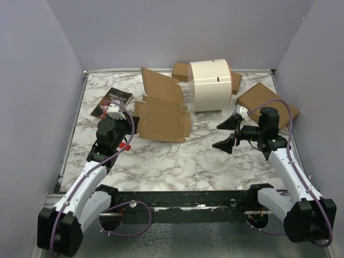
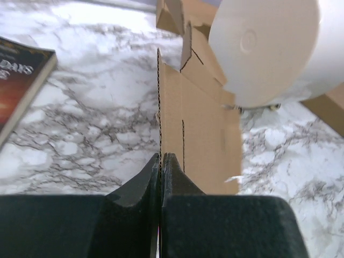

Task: Fold the paper box

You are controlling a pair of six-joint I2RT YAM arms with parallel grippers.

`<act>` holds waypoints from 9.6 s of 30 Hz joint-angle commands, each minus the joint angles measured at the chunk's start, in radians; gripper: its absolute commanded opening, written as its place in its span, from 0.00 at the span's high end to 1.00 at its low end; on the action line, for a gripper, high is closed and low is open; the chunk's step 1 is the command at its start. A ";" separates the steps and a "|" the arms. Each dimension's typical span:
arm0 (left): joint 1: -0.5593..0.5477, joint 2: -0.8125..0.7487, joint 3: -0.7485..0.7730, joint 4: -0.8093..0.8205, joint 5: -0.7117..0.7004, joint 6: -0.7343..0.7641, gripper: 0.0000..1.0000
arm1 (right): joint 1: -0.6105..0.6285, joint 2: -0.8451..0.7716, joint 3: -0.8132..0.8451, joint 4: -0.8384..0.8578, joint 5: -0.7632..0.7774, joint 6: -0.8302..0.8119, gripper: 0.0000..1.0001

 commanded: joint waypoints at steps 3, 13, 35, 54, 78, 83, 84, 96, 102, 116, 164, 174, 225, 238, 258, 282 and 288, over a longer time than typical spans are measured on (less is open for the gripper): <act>-0.005 -0.194 0.168 -0.263 -0.068 0.093 1.00 | -0.008 0.002 0.053 -0.064 -0.102 -0.044 0.01; -0.004 -0.301 0.294 -0.333 0.293 0.218 1.00 | -0.008 0.133 0.437 -0.428 -0.158 -0.143 0.01; -0.004 -0.276 0.238 -0.060 0.844 0.168 1.00 | -0.083 0.287 1.011 -0.652 -0.007 -0.135 0.01; -0.004 -0.243 0.253 -0.120 0.882 0.274 1.00 | -0.112 0.281 0.880 -0.774 -0.176 -0.281 0.06; -0.004 -0.232 0.258 -0.153 0.781 0.305 1.00 | -0.111 0.263 0.817 -0.830 -0.189 -0.353 0.95; -0.005 -0.230 0.271 -0.285 0.603 0.352 0.69 | -0.111 0.248 0.811 -0.795 -0.144 -0.300 0.99; -0.005 -0.228 0.282 -0.320 0.576 0.362 0.59 | -0.111 0.248 0.813 -0.796 -0.135 -0.296 0.99; -0.005 -0.138 0.480 -0.139 0.729 0.074 0.23 | -0.110 0.311 0.857 -0.923 -0.075 -0.396 0.99; -0.061 0.060 0.611 -0.109 0.739 0.043 0.31 | -0.084 0.334 0.876 -0.946 -0.075 -0.415 0.99; -0.406 0.453 1.056 -0.537 0.611 0.426 0.33 | -0.034 0.348 0.891 -0.973 -0.093 -0.457 0.99; -0.236 0.358 0.859 -0.302 0.868 0.342 1.00 | -0.042 0.257 0.719 -0.827 -0.198 -0.350 0.62; -0.216 0.360 0.836 -0.240 0.892 0.294 1.00 | -0.042 0.260 0.701 -0.817 -0.235 -0.345 0.66; 0.171 0.140 0.625 -0.223 1.075 0.465 0.43 | -0.039 0.363 1.029 -1.137 -0.020 -0.759 0.99; 0.146 0.156 0.495 -0.040 1.238 0.524 0.37 | -0.005 0.295 1.005 -1.137 -0.018 -0.852 0.99; 0.040 0.276 0.556 -0.207 1.256 0.626 0.55 | 0.018 0.283 0.994 -1.137 -0.036 -0.844 0.99; -0.036 0.324 0.582 -0.258 1.192 0.656 0.49 | 0.025 0.297 0.997 -1.137 -0.055 -0.838 0.99; -0.055 0.348 0.576 -0.178 1.170 0.563 0.59 | 0.030 0.297 0.989 -1.137 -0.066 -0.838 0.99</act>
